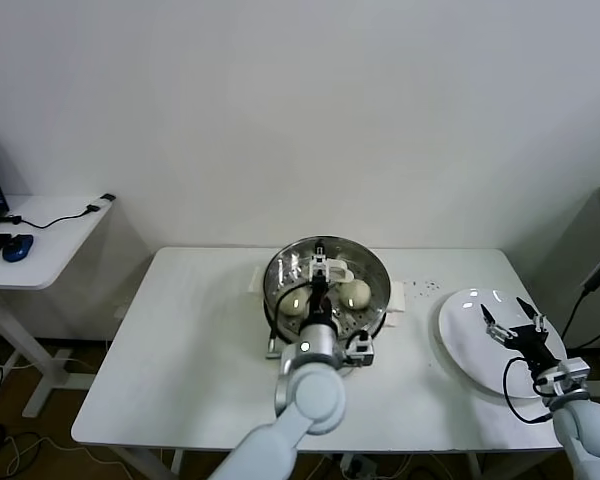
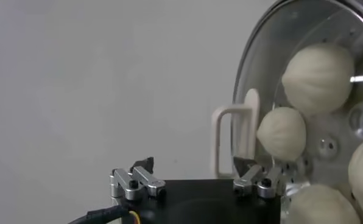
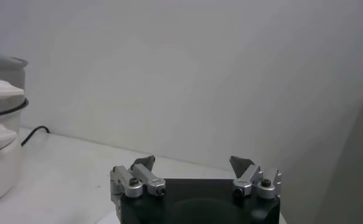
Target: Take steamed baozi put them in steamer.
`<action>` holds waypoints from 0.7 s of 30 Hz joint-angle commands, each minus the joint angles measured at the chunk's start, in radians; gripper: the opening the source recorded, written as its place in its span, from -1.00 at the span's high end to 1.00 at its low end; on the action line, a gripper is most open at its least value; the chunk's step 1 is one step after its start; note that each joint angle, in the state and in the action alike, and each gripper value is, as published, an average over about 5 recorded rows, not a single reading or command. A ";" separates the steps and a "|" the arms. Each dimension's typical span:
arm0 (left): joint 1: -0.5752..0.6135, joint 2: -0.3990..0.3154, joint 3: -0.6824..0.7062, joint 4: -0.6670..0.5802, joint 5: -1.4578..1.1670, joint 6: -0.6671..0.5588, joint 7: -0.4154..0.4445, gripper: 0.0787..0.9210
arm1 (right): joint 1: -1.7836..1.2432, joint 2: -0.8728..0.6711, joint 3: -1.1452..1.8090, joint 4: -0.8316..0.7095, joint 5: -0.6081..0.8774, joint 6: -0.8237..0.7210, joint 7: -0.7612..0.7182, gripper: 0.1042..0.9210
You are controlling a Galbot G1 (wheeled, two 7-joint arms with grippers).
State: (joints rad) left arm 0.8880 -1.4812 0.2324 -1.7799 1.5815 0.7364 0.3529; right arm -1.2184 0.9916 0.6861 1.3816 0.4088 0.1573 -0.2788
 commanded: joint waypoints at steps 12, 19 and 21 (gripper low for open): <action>0.402 0.349 -0.475 -0.432 -0.983 -0.247 -0.471 -0.77 | -0.047 0.017 0.044 0.105 -0.050 -0.089 0.035 -0.76; 0.628 0.248 -0.809 -0.441 -1.368 -0.521 -0.466 -0.77 | -0.087 0.058 0.051 0.192 -0.046 -0.110 0.053 -0.76; 0.671 0.171 -0.872 -0.421 -1.446 -0.589 -0.440 -0.77 | -0.097 0.071 0.049 0.211 -0.063 -0.123 0.057 -0.76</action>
State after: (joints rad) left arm 1.2472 -1.2386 -0.1808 -2.1327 0.8379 0.6891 0.0222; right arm -1.2744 1.0203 0.7229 1.4902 0.3646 0.0794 -0.2383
